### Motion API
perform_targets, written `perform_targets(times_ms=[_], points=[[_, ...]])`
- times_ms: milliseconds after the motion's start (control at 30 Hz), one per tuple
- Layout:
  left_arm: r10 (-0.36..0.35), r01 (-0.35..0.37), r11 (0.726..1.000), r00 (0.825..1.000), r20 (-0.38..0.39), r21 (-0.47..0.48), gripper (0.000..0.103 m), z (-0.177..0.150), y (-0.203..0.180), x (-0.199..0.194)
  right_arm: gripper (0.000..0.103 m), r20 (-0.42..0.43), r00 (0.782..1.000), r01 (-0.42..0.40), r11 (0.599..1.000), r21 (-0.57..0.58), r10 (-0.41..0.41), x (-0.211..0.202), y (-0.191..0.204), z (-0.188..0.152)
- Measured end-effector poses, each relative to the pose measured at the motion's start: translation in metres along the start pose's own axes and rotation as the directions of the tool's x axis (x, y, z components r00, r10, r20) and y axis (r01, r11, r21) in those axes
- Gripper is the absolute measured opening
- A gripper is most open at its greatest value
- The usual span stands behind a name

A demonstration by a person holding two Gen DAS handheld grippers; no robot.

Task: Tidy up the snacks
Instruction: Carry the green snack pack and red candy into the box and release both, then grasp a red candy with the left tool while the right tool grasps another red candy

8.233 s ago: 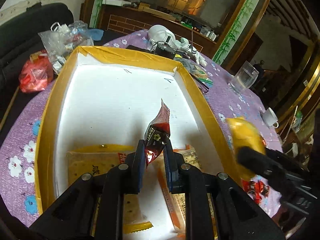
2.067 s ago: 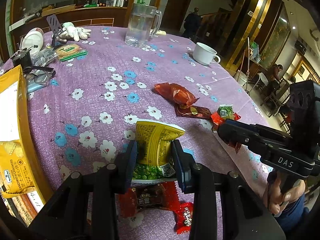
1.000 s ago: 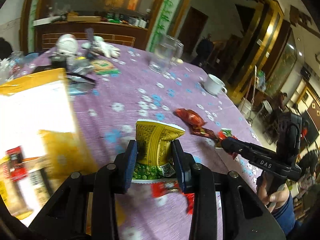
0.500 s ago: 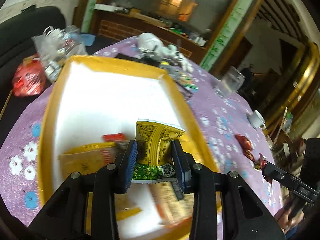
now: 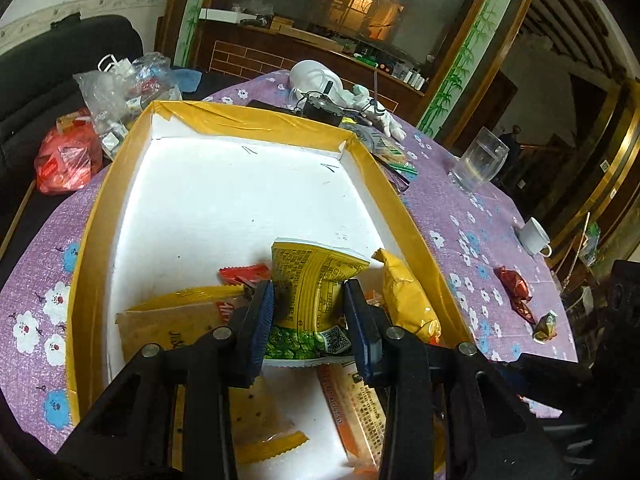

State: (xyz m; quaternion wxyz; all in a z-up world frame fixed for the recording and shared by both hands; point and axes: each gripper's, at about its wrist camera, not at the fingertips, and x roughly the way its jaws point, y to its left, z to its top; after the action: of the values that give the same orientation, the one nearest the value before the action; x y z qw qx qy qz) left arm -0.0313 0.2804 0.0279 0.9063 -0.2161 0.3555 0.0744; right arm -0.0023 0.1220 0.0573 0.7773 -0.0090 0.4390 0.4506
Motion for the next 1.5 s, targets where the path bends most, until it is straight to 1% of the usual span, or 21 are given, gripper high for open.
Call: perform_targets(times_ms=[67, 133, 233, 367, 467, 500, 567, 600, 633, 733, 867, 967, 1100, 1200, 1333, 1433, 1500], points=[[0.014, -0.014, 1.000, 1.000, 0.011, 0.016, 0.033, 0.000, -0.002, -0.001, 0.025, 0.005, 1.000, 0.003, 1.000, -0.018, -0.003, 0.002, 0.002, -0.002], [0.017, -0.018, 1.000, 1.000, 0.019, 0.012, 0.033, 0.000, -0.001, -0.002, 0.024, 0.000, 1.000, -0.001, 1.000, -0.025, 0.001, 0.007, 0.002, -0.004], [0.013, -0.013, 1.000, 0.999, 0.030, -0.002, 0.033, -0.001, 0.003, -0.003, 0.024, -0.017, 1.000, 0.001, 0.999, -0.034, -0.002, 0.014, 0.002, -0.007], [0.015, -0.015, 1.000, 0.999, 0.040, 0.005, 0.033, 0.000, 0.002, -0.005, 0.024, -0.019, 1.000, 0.003, 0.999, -0.045, -0.003, 0.017, 0.002, -0.010], [0.006, -0.006, 1.000, 0.999, 0.047, -0.001, 0.036, 0.000, 0.004, -0.005, 0.027, -0.015, 1.000, -0.013, 0.999, -0.047, 0.012, 0.015, 0.002, -0.010], [0.004, -0.004, 1.000, 0.999, 0.049, -0.004, 0.037, 0.000, 0.005, -0.006, 0.027, -0.011, 1.000, -0.013, 0.999, -0.049, 0.013, 0.014, 0.003, -0.010], [-0.001, 0.001, 1.000, 0.998, 0.056, -0.013, 0.050, 0.001, 0.007, -0.007, 0.027, -0.007, 1.000, -0.021, 0.999, -0.046, 0.021, 0.011, 0.004, -0.010], [-0.002, 0.003, 1.000, 0.998, 0.064, -0.015, 0.053, 0.001, 0.006, -0.008, 0.027, -0.005, 1.000, -0.023, 0.999, -0.042, 0.023, 0.010, 0.003, -0.009], [-0.004, 0.005, 1.000, 0.997, 0.076, -0.019, 0.055, 0.001, 0.007, -0.010, 0.027, -0.002, 1.000, -0.026, 0.999, -0.038, 0.026, 0.009, 0.002, -0.009], [-0.006, 0.007, 1.000, 0.997, 0.080, -0.019, 0.055, 0.001, 0.007, -0.011, 0.027, 0.007, 0.999, -0.031, 0.999, -0.028, 0.031, 0.006, 0.001, -0.007], [-0.014, 0.016, 1.000, 0.996, 0.090, -0.018, 0.055, 0.001, 0.007, -0.013, 0.028, 0.040, 0.999, -0.035, 0.999, -0.020, 0.035, -0.007, 0.001, -0.005], [-0.020, 0.022, 1.000, 0.996, 0.087, -0.020, 0.055, 0.000, 0.006, -0.015, 0.028, 0.076, 0.996, -0.038, 0.999, -0.013, 0.039, -0.025, 0.001, -0.002], [-0.044, 0.047, 0.998, 0.996, 0.075, -0.031, 0.055, -0.004, 0.002, -0.021, 0.037, 0.130, 0.991, -0.038, 0.999, 0.004, 0.037, -0.054, -0.006, -0.002], [-0.057, 0.058, 0.998, 0.996, 0.073, -0.015, 0.055, -0.006, -0.007, -0.028, 0.043, 0.173, 0.985, -0.019, 1.000, 0.025, 0.014, -0.077, -0.018, -0.002], [-0.079, 0.076, 0.996, 0.995, 0.066, 0.044, 0.055, -0.008, -0.029, -0.036, 0.049, 0.209, 0.977, 0.040, 0.998, 0.037, -0.047, -0.104, -0.041, -0.003], [-0.092, 0.086, 0.991, 0.994, 0.056, 0.098, 0.057, -0.011, -0.049, -0.039, 0.049, 0.182, 0.976, 0.110, 0.993, 0.052, -0.118, -0.118, -0.067, -0.003], [-0.106, 0.099, 0.986, 0.993, 0.043, 0.133, 0.057, -0.014, -0.063, -0.040, 0.050, 0.172, 0.974, 0.132, 0.987, 0.089, -0.145, -0.125, -0.089, -0.003]])
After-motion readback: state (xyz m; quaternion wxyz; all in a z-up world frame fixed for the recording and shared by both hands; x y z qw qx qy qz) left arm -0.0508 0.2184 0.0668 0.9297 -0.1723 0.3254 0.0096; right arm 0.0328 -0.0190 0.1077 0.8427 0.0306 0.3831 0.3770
